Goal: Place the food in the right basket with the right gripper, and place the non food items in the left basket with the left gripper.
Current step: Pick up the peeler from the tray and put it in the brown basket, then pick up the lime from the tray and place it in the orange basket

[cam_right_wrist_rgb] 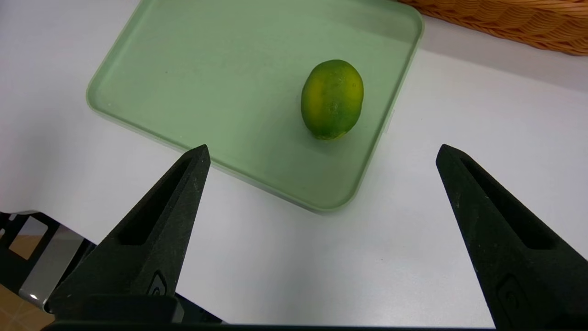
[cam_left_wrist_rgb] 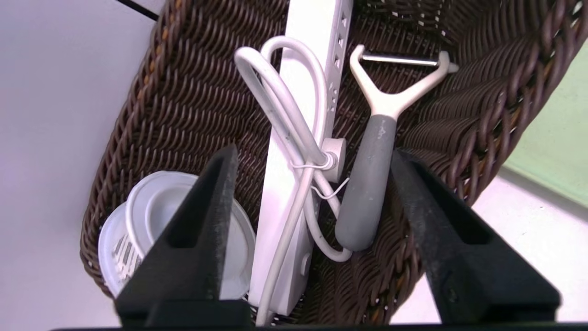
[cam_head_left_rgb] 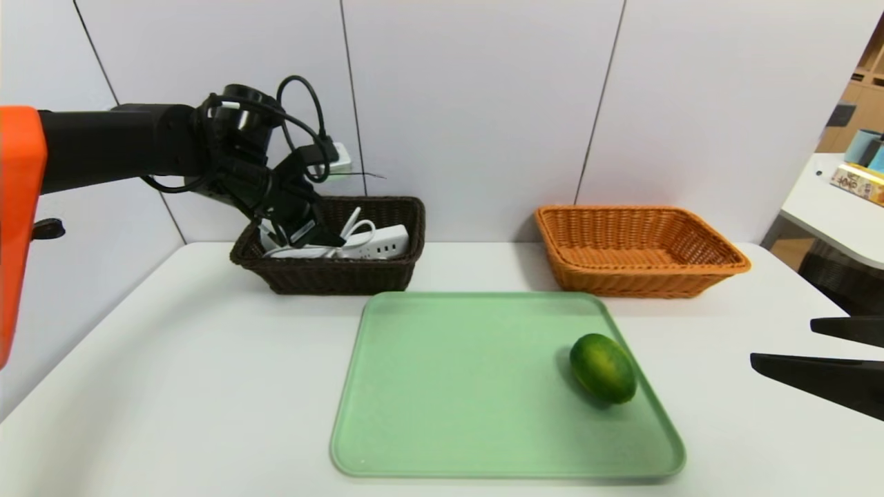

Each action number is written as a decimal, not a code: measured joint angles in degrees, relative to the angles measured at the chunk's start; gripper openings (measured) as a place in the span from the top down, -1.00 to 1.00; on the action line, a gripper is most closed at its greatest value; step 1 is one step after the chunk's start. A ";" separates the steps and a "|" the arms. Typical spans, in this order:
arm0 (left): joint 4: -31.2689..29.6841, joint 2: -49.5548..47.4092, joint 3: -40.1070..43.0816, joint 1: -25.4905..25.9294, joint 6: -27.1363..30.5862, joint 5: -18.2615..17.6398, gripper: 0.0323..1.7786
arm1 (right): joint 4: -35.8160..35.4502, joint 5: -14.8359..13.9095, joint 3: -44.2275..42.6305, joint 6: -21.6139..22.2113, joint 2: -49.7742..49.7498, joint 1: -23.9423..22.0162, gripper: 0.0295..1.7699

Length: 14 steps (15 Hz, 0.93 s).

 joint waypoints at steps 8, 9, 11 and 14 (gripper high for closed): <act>5.71 -10.53 2.12 -7.64 -33.02 2.10 -0.72 | -0.12 -0.04 -1.63 -0.11 3.75 0.18 -0.92; 7.98 -12.32 3.22 -9.29 -36.63 2.43 -0.75 | -0.09 -0.06 -2.21 -0.06 4.88 0.18 -0.92; 10.80 -15.74 6.17 -12.71 -44.41 2.62 -0.79 | 0.05 -0.09 -3.21 -0.04 7.33 0.35 -0.92; 10.89 -20.97 13.42 -17.53 -50.51 2.73 -0.83 | 0.18 -0.04 -3.73 -0.12 10.75 0.82 -0.92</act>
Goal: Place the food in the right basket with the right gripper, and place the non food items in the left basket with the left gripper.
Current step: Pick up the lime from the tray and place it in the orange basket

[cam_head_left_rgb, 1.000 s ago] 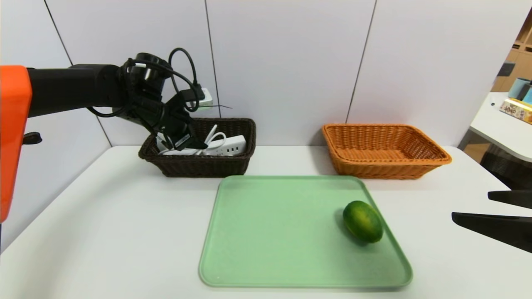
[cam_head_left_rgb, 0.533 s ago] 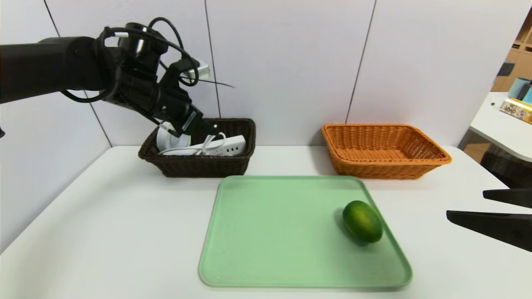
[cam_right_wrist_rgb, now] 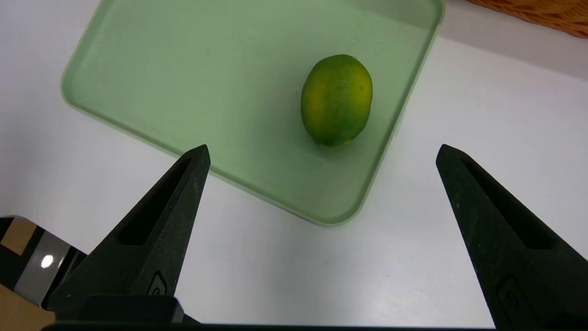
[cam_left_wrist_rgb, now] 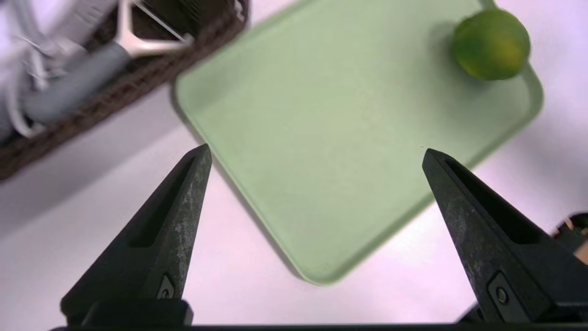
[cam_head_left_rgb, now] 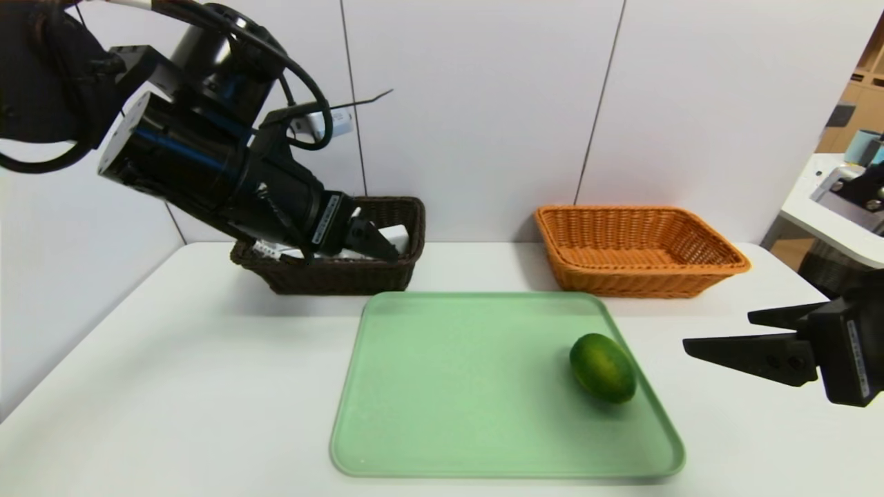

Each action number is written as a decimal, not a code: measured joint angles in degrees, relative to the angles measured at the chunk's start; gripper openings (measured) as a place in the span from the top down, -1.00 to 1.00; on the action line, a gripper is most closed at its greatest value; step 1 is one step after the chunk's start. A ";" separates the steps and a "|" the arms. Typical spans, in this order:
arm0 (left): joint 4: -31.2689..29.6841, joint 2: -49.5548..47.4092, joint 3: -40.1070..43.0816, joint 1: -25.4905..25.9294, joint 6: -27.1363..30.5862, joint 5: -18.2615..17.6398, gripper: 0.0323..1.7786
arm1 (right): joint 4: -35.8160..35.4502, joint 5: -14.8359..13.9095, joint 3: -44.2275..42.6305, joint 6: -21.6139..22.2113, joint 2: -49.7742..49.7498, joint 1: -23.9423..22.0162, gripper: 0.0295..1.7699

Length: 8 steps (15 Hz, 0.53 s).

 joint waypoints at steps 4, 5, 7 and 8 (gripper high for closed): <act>-1.90 -6.35 8.00 -6.70 -0.98 0.02 -0.86 | -0.33 -0.11 -0.41 -0.29 5.16 0.41 -0.92; -2.35 -7.29 8.46 -7.72 -0.87 -0.02 -0.87 | -0.30 -0.18 -0.66 -0.33 6.58 0.67 -0.92; -4.13 -8.89 8.33 -9.40 -0.43 -0.09 -0.88 | -0.33 -0.38 -1.18 -0.44 9.23 1.00 -0.92; -5.13 -9.59 7.96 -10.31 -0.37 -0.09 -0.88 | -0.29 -0.51 -1.43 -0.41 10.67 1.05 -0.92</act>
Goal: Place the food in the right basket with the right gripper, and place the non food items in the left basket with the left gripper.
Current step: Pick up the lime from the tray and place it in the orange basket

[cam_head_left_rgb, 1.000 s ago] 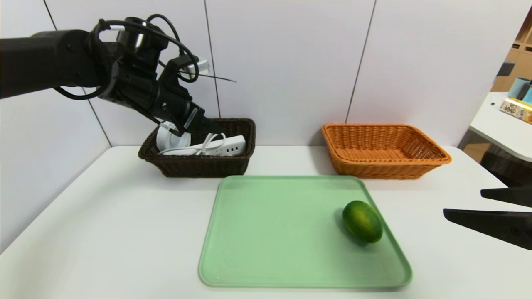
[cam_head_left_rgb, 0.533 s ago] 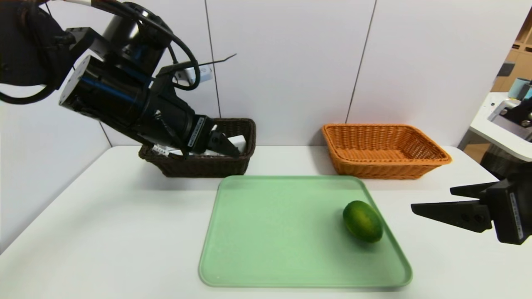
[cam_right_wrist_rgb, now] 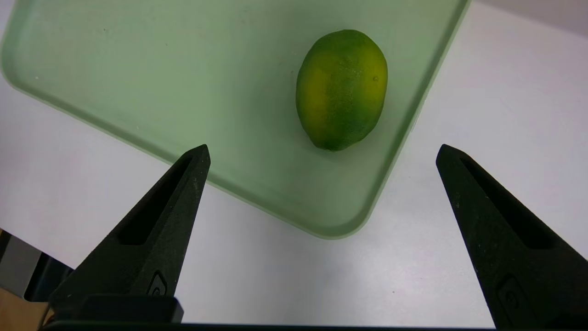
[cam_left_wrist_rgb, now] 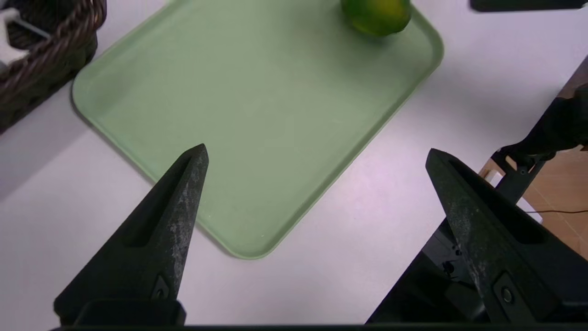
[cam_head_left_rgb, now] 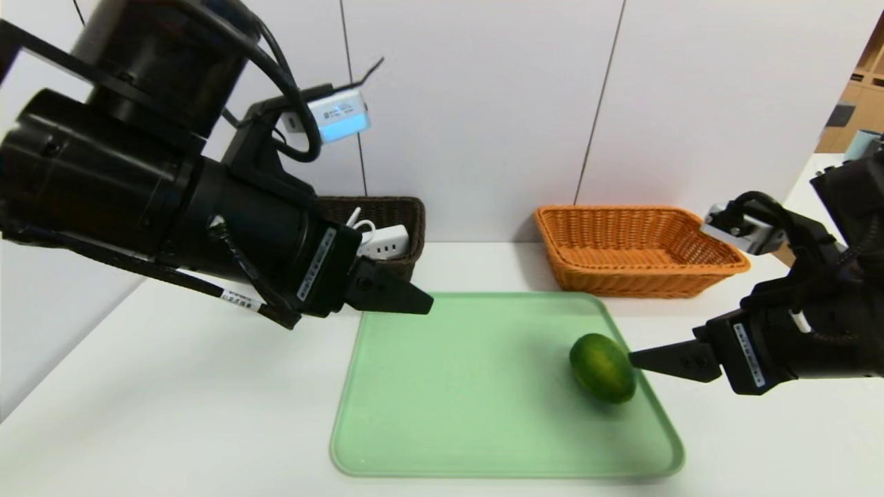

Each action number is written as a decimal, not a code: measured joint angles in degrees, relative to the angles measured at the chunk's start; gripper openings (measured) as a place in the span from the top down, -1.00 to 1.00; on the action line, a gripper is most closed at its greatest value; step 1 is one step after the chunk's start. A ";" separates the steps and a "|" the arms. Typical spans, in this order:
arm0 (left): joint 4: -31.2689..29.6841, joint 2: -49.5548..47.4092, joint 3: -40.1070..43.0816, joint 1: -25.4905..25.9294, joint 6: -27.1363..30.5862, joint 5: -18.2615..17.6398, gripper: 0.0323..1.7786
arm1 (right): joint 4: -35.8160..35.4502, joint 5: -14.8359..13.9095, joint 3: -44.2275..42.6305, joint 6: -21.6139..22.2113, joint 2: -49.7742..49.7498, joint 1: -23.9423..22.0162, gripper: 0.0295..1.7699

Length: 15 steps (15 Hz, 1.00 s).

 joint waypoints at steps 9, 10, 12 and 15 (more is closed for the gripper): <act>-0.59 -1.49 1.30 -5.29 3.74 -0.71 -0.90 | -0.65 -2.05 -2.73 0.41 13.81 0.09 -0.92; -0.63 -1.27 1.44 -5.32 4.04 -0.68 -0.90 | -2.07 -2.10 -2.79 0.48 15.06 0.06 -0.92; -0.68 -0.80 1.57 -5.38 4.18 -0.68 -0.90 | -4.58 -2.10 -2.84 0.50 17.37 -0.10 -0.92; -0.68 -0.11 1.66 -5.40 4.18 -0.57 -0.90 | -5.02 -2.10 -3.43 0.52 20.09 -0.13 -0.92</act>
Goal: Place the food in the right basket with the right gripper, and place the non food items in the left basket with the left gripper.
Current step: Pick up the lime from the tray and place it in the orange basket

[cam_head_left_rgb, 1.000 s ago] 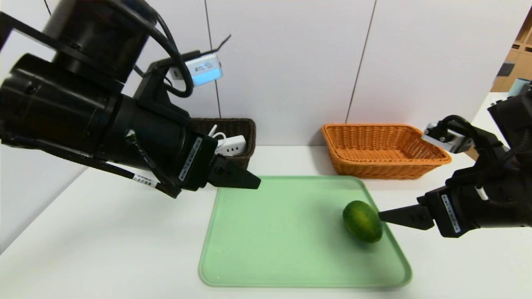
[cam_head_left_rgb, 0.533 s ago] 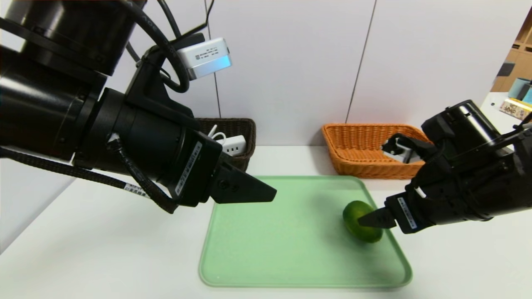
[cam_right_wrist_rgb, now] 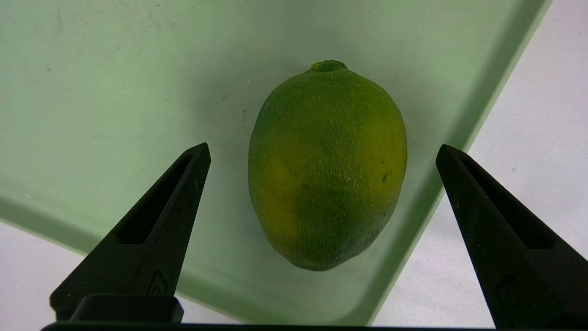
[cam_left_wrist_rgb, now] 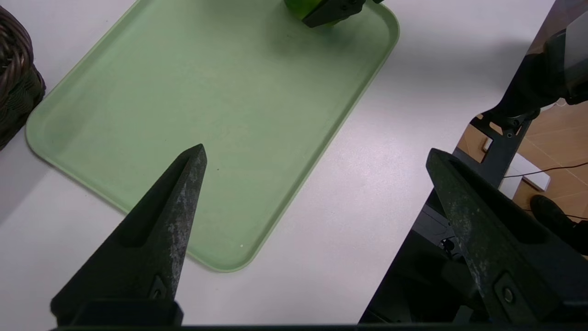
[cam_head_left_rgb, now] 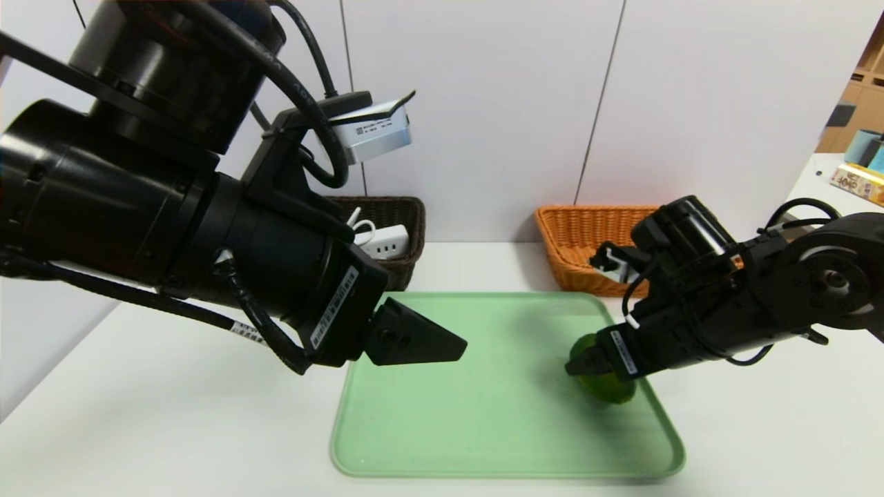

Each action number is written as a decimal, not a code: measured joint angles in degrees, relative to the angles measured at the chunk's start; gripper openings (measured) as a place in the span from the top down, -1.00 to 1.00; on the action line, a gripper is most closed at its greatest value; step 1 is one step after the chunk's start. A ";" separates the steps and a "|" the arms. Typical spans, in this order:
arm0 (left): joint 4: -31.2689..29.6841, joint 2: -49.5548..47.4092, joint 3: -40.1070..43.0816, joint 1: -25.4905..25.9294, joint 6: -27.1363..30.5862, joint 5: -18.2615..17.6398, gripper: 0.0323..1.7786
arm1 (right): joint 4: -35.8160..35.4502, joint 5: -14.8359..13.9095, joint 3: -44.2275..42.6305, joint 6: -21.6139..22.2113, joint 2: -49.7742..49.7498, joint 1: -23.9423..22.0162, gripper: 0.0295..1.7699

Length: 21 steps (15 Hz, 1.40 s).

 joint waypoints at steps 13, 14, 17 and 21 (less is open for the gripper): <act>-1.30 1.51 0.27 0.00 0.50 0.05 -0.90 | 0.11 -0.01 0.61 -0.05 1.74 -0.05 -0.12; -1.33 1.51 0.27 0.00 0.50 0.07 -0.90 | 0.39 0.00 0.32 0.01 1.38 -0.11 -0.12; -1.30 1.48 0.27 0.05 0.49 0.09 -0.90 | 0.33 0.05 -1.71 0.26 -1.38 -0.66 -0.12; -1.38 1.45 0.20 0.09 0.50 0.11 -0.90 | 0.09 -0.04 -8.31 0.15 -6.19 -2.67 -0.11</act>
